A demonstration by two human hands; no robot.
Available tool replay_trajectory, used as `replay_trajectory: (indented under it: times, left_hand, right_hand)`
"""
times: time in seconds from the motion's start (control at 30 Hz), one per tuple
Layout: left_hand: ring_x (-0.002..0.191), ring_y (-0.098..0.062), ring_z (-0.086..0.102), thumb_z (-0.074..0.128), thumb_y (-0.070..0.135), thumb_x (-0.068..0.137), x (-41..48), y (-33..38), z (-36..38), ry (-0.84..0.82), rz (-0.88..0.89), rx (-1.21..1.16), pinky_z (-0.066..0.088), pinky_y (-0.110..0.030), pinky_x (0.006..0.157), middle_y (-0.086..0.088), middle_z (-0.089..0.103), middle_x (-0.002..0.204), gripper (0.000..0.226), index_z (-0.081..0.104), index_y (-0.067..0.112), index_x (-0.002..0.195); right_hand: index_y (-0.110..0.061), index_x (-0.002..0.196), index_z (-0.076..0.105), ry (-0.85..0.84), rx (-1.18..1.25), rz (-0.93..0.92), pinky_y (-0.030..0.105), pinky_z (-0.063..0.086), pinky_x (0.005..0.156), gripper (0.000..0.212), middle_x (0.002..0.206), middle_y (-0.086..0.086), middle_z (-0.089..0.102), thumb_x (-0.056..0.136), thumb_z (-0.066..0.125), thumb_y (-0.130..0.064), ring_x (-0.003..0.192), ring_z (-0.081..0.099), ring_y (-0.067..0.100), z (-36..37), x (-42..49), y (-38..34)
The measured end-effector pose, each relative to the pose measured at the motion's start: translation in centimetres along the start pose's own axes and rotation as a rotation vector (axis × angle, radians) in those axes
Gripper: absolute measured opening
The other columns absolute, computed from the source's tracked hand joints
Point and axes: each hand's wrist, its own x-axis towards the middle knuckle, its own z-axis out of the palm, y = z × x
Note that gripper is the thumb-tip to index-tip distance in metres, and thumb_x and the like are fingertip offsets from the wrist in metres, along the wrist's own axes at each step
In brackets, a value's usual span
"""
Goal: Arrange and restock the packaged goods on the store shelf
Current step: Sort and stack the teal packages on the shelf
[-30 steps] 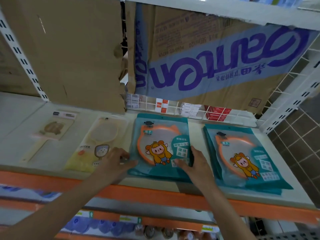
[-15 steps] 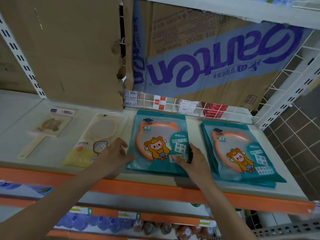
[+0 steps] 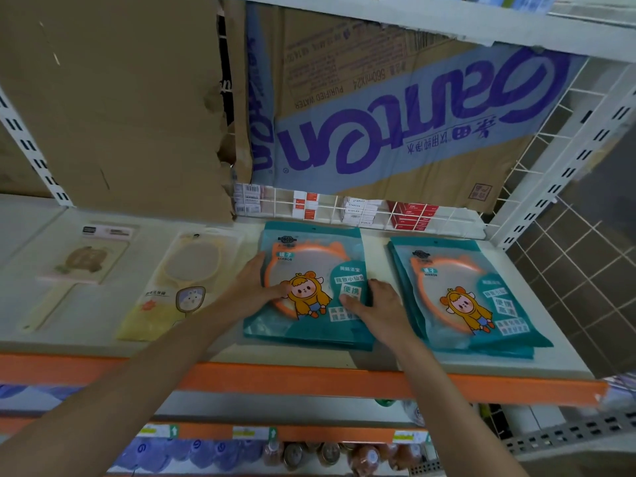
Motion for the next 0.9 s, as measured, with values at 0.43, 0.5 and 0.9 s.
replay_trajectory:
  times: [0.43,0.5,0.9]
  left_hand:
    - [0.113,-0.023,0.053,0.070,0.053,0.043,1.0,-1.8,-0.1,-0.014,0.018,0.016,0.046,-0.049,0.096,-0.005,0.054,0.121,0.086,0.045,0.019,0.118]
    - [0.112,-0.023,0.053,0.069,0.053,0.044,1.0,-1.6,-0.1,-0.020,0.018,0.036,0.046,-0.048,0.096,-0.005,0.055,0.119,0.083,0.046,0.018,0.115]
    - [0.133,-0.027,0.034,0.062,0.033,0.081,-0.8,1.2,-0.6,0.047,0.099,0.122,0.030,-0.046,0.110,-0.001,0.038,0.140,0.063,0.035,0.022,0.137]
  right_hand:
    - [-0.017,0.113,0.060,-0.001,0.003,0.065,0.044,0.039,0.099,0.042,0.114,0.006,0.058,0.083,0.060,-0.046,0.113,0.048,0.024,0.1,-0.3,-1.2]
    - [-0.016,0.116,0.057,-0.003,0.001,0.078,0.042,0.035,0.101,0.037,0.116,0.005,0.054,0.087,0.059,-0.039,0.117,0.044,0.023,0.0,-0.5,-1.3]
    - [-0.014,0.144,0.028,0.134,0.029,0.022,0.042,0.024,0.114,0.075,0.149,0.009,0.032,0.087,0.052,-0.055,0.138,0.028,0.025,-0.6,-2.1,-2.2]
